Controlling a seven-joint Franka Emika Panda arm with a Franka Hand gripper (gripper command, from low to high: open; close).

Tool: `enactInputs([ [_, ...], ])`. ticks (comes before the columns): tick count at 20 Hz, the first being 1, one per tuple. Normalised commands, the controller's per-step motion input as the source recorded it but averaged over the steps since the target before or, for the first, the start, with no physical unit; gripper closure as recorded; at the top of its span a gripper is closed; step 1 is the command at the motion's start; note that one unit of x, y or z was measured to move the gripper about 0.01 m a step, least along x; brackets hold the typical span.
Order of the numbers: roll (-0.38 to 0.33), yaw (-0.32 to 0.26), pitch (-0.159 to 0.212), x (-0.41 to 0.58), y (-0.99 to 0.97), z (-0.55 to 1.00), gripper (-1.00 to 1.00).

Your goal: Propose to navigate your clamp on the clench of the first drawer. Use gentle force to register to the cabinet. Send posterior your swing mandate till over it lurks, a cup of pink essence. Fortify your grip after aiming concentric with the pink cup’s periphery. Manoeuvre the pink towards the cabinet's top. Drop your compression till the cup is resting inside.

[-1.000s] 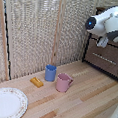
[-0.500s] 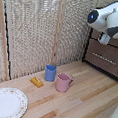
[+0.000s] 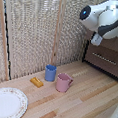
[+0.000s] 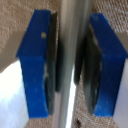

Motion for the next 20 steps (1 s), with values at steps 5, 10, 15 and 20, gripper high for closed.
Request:
enactInputs([
  [5, -0.032, -0.044, -0.001, 0.253, 0.84, -0.03, 1.0],
  [10, -0.031, 0.004, 0.018, 0.263, 0.18, -0.03, -1.0],
  [15, 0.015, 0.0, 0.039, 0.011, 0.18, 0.45, -1.0],
  [20, 0.082, 0.0, -0.032, -0.042, 0.47, 0.63, -1.0],
])
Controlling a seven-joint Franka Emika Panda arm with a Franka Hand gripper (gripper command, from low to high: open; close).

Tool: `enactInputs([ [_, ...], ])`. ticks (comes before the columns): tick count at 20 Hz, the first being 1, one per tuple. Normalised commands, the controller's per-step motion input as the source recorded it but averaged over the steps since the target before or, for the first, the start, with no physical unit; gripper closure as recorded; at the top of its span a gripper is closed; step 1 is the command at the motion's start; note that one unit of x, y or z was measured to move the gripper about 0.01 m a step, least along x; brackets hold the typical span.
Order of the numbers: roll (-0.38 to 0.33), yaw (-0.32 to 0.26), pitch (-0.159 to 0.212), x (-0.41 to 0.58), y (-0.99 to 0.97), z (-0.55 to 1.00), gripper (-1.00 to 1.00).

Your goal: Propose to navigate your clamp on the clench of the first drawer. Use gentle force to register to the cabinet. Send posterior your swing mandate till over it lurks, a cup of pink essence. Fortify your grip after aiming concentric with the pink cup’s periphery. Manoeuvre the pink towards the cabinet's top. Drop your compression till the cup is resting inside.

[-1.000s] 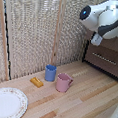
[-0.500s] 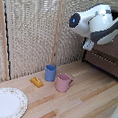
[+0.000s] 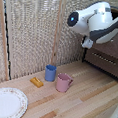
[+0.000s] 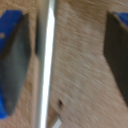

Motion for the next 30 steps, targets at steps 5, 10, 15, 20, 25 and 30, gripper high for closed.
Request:
enactInputs([
  [5, 0.215, -0.072, -0.008, 0.0, 0.51, 0.45, -1.0],
  [10, 0.305, -0.14, 0.0, 0.056, 0.44, 0.19, -1.0],
  [15, 0.336, -0.225, 0.017, 0.032, 0.19, 0.07, -1.0],
  [20, 0.332, -0.239, 0.008, 0.038, 0.16, 0.05, -1.0],
  [25, 0.333, -0.238, 0.015, 0.031, 0.16, 0.06, -1.0],
  [30, 0.35, -0.225, 0.05, 0.064, 0.17, 0.02, -1.0],
])
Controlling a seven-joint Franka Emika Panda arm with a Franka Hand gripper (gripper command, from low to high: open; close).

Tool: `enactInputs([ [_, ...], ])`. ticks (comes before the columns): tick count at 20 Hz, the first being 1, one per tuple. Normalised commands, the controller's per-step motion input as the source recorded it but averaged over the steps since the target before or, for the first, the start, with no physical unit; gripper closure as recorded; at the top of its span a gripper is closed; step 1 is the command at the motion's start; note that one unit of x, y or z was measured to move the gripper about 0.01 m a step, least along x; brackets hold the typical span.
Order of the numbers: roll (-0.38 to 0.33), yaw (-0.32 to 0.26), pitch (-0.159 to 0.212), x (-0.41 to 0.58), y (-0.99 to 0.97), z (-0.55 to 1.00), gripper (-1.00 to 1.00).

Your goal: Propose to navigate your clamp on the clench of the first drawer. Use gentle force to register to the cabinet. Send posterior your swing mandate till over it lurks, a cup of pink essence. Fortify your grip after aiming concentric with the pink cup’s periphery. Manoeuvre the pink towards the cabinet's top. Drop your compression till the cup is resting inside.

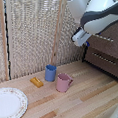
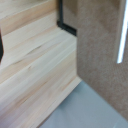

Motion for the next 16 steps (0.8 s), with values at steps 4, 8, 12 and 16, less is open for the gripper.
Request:
enactInputs([
  [4, 0.31, -0.207, 0.105, 0.106, 0.26, -0.02, -1.0],
  [8, 0.283, -0.188, 0.135, 0.121, 0.35, -0.09, -1.0],
  [12, 0.254, -0.175, 0.094, 0.099, 0.42, -0.09, -1.0],
  [16, 0.224, -0.162, 0.003, 0.144, 0.48, -0.15, -1.0],
])
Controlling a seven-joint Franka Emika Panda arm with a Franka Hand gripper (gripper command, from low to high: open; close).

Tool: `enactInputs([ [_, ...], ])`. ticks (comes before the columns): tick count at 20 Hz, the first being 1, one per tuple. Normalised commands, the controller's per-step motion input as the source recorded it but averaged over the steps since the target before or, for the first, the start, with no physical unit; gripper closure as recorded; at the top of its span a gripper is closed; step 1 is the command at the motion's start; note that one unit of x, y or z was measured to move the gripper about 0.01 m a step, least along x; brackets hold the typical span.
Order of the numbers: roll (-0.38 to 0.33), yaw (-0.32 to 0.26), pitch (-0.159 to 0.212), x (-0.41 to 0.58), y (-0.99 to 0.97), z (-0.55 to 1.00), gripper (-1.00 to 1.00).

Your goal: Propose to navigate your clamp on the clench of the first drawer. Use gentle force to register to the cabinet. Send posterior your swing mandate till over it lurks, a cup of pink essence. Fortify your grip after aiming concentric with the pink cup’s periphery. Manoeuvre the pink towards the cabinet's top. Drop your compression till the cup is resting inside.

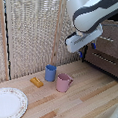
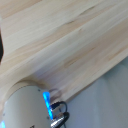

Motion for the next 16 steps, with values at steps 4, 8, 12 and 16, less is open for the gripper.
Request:
enactInputs([
  [4, 0.136, -0.15, -0.036, 0.265, 0.49, -0.25, -1.0],
  [8, 0.022, -0.129, -0.023, 0.426, 0.29, -0.27, -1.0],
  [12, 0.0, -0.054, -0.001, 0.428, 0.1, -0.26, -1.0],
  [16, 0.0, -0.002, 0.02, 0.38, 0.03, -0.3, -1.0],
])
